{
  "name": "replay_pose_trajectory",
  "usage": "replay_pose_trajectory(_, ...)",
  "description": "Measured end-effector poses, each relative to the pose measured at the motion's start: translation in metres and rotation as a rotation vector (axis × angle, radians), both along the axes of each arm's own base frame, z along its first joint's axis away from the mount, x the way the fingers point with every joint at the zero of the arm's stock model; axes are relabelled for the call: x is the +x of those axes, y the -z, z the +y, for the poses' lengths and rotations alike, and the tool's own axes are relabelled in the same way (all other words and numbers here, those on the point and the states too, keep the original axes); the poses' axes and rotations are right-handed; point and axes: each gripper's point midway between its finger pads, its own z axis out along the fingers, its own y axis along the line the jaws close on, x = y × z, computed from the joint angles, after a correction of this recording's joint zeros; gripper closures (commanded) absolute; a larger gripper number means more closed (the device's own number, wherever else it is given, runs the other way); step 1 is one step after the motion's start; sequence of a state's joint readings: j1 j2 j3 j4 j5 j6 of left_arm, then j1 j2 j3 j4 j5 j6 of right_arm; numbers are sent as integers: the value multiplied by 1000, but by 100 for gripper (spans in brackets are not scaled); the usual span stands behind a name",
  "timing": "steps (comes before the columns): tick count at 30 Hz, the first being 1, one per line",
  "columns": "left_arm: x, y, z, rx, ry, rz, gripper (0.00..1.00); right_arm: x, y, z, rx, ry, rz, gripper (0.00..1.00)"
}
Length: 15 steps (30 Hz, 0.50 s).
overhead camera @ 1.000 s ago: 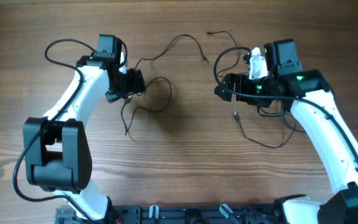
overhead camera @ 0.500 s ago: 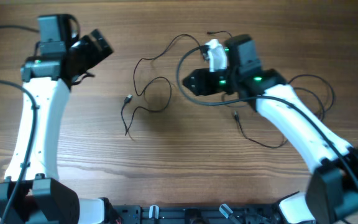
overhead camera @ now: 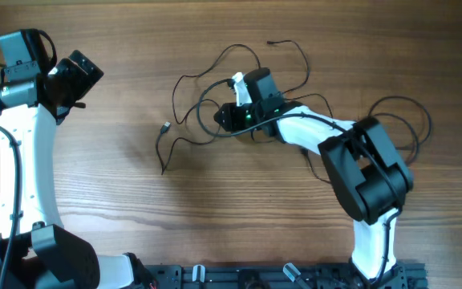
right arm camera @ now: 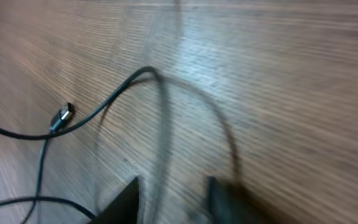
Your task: Untangle cables
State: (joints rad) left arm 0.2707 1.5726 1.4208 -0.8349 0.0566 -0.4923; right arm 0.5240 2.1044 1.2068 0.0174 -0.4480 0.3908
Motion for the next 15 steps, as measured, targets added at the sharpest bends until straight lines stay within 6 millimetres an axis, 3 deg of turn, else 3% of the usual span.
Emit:
replay_pose_trajectory(5,0,0,0,0,0,0,0,-3,-3,8,7,-21,-2,95)
replay_pose_trajectory(6,0,0,0,0,0,0,0,-2,-15,7,-2,-41,-29,96)
replay_pose_trajectory(8,0,0,0,0,0,0,0,9,-65,10,1,-81,-165,96)
replay_pose_trajectory(10,0,0,0,0,0,0,0,22,-161,13,34,-122,-442,95)
replay_pose_trajectory(12,0,0,0,0,0,0,0,21,-220,8,27,-159,-646,96)
replay_pose_trajectory(14,0,0,0,0,0,0,0,17,-244,5,-9,-203,-756,96)
replay_pose_trajectory(15,0,0,0,0,0,0,0,14,-240,4,-37,-228,-758,96)
